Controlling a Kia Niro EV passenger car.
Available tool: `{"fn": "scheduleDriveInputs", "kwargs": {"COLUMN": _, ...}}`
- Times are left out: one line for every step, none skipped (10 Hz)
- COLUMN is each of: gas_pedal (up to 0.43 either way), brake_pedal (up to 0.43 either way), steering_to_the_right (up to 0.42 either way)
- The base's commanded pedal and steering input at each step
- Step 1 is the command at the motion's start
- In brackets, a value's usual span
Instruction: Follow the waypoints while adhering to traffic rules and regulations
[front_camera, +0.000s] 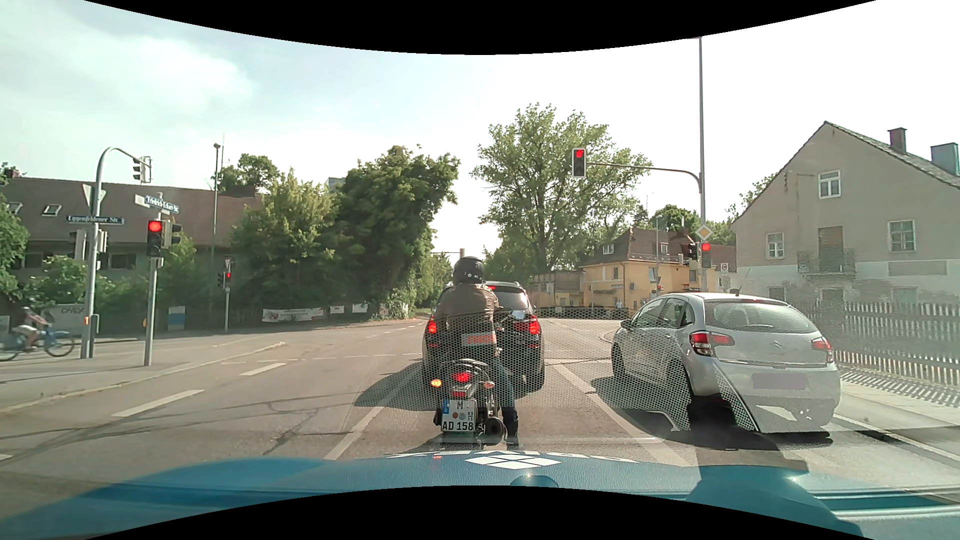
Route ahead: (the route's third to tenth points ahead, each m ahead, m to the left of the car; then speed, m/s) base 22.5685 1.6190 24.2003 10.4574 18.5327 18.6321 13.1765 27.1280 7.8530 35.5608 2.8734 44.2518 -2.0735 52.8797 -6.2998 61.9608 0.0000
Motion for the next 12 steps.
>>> {"fn": "scheduleDriveInputs", "kwargs": {"gas_pedal": 0.000, "brake_pedal": 0.311, "steering_to_the_right": -0.011}}
{"fn": "scheduleDriveInputs", "kwargs": {"gas_pedal": 0.000, "brake_pedal": 0.317, "steering_to_the_right": -0.010}}
{"fn": "scheduleDriveInputs", "kwargs": {"gas_pedal": 0.000, "brake_pedal": 0.317, "steering_to_the_right": -0.011}}
{"fn": "scheduleDriveInputs", "kwargs": {"gas_pedal": 0.000, "brake_pedal": 0.317, "steering_to_the_right": -0.011}}
{"fn": "scheduleDriveInputs", "kwargs": {"gas_pedal": 0.000, "brake_pedal": 0.317, "steering_to_the_right": -0.011}}
{"fn": "scheduleDriveInputs", "kwargs": {"gas_pedal": 0.000, "brake_pedal": 0.317, "steering_to_the_right": -0.011}}
{"fn": "scheduleDriveInputs", "kwargs": {"gas_pedal": 0.000, "brake_pedal": 0.317, "steering_to_the_right": -0.011}}
{"fn": "scheduleDriveInputs", "kwargs": {"gas_pedal": 0.000, "brake_pedal": 0.317, "steering_to_the_right": -0.011}}
{"fn": "scheduleDriveInputs", "kwargs": {"gas_pedal": 0.000, "brake_pedal": 0.317, "steering_to_the_right": -0.011}}
{"fn": "scheduleDriveInputs", "kwargs": {"gas_pedal": 0.000, "brake_pedal": 0.317, "steering_to_the_right": -0.011}}
{"fn": "scheduleDriveInputs", "kwargs": {"gas_pedal": 0.000, "brake_pedal": 0.317, "steering_to_the_right": -0.011}}
{"fn": "scheduleDriveInputs", "kwargs": {"gas_pedal": 0.000, "brake_pedal": 0.317, "steering_to_the_right": -0.011}}
